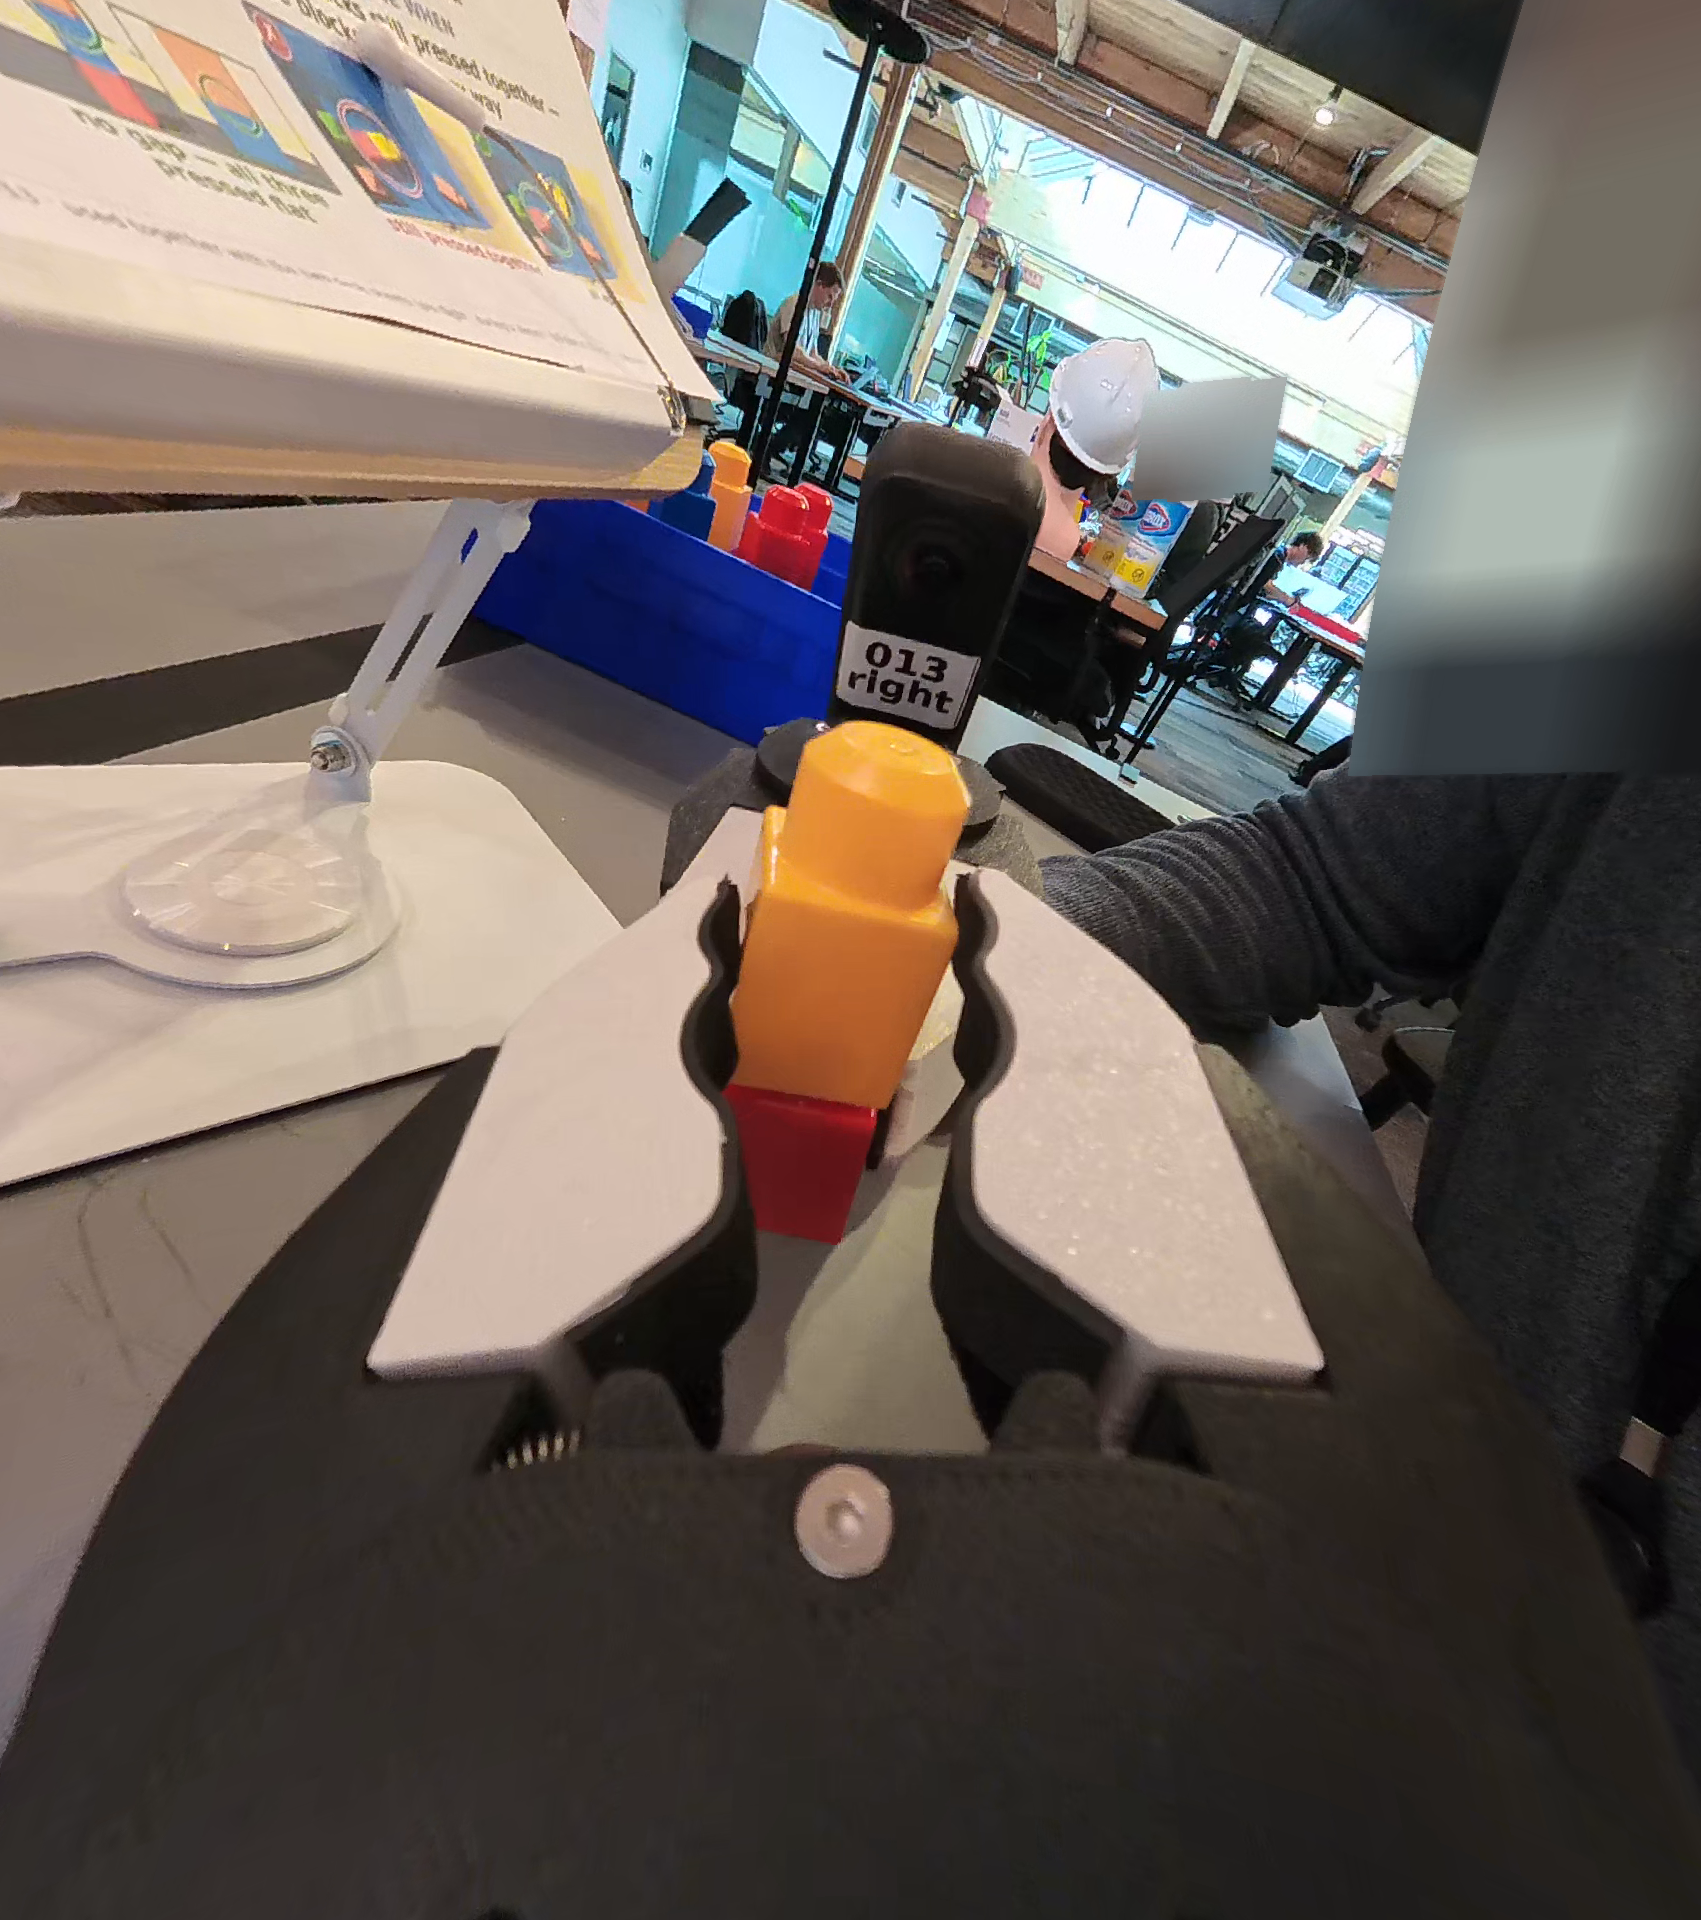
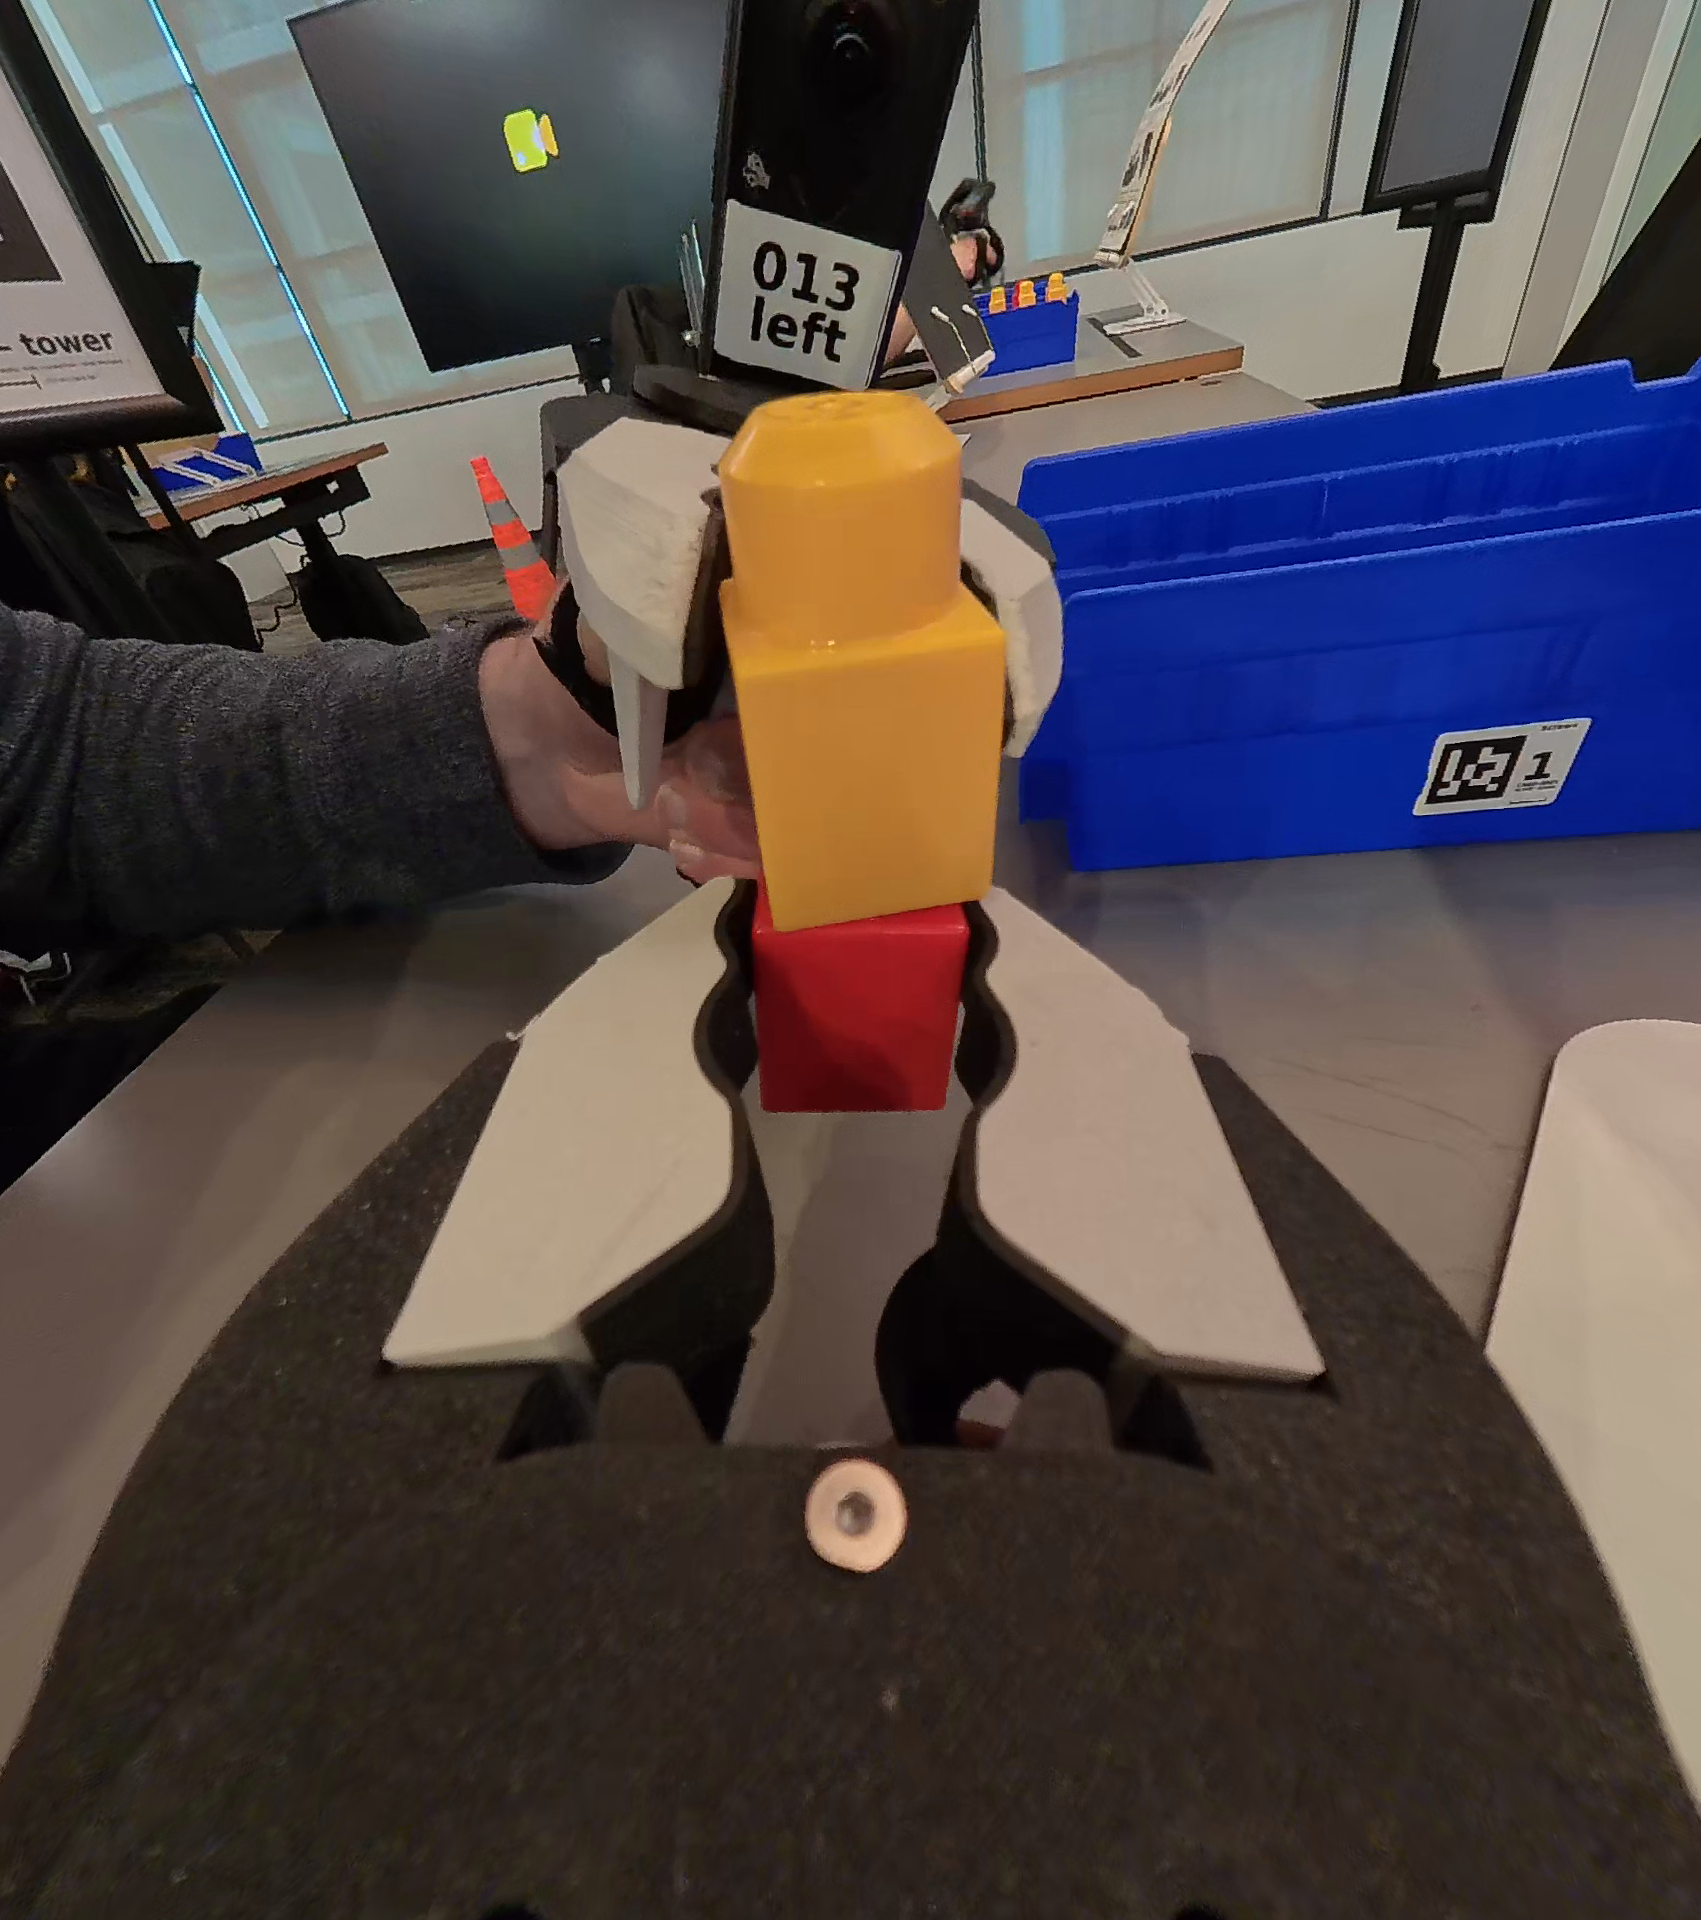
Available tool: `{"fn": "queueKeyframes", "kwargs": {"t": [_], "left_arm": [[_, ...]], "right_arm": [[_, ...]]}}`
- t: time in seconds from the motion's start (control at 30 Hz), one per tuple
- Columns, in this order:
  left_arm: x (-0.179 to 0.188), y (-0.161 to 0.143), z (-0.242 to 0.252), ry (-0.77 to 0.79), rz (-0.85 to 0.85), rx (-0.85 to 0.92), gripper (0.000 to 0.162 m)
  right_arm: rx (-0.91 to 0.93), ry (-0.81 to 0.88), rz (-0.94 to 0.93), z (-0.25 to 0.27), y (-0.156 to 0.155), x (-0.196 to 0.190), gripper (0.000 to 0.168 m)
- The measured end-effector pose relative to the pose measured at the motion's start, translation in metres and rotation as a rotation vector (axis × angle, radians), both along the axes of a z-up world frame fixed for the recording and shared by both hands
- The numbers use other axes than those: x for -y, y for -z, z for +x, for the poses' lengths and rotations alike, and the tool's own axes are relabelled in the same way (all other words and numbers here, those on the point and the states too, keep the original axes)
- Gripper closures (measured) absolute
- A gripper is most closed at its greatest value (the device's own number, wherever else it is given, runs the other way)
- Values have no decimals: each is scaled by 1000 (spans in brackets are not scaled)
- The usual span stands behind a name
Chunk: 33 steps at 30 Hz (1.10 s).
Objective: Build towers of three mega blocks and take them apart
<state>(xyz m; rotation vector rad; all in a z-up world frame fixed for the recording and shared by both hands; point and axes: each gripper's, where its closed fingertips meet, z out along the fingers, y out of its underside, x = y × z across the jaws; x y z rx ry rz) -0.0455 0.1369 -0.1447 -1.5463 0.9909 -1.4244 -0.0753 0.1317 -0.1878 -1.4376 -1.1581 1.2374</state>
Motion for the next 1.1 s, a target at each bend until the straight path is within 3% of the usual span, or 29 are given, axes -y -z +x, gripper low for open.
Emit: {"fn": "queueKeyframes", "kwargs": {"t": [0.4,0.73,1.1], "left_arm": [[4,2,-6,63,-8,-38,122],[4,5,-6,95,82,-115,125],[8,5,-5,187,86,-74,125]], "right_arm": [[6,-23,4,-2,1,3,133],[12,-27,3,-2,2,4,133],[19,-49,12,-3,3,7,133]]}}
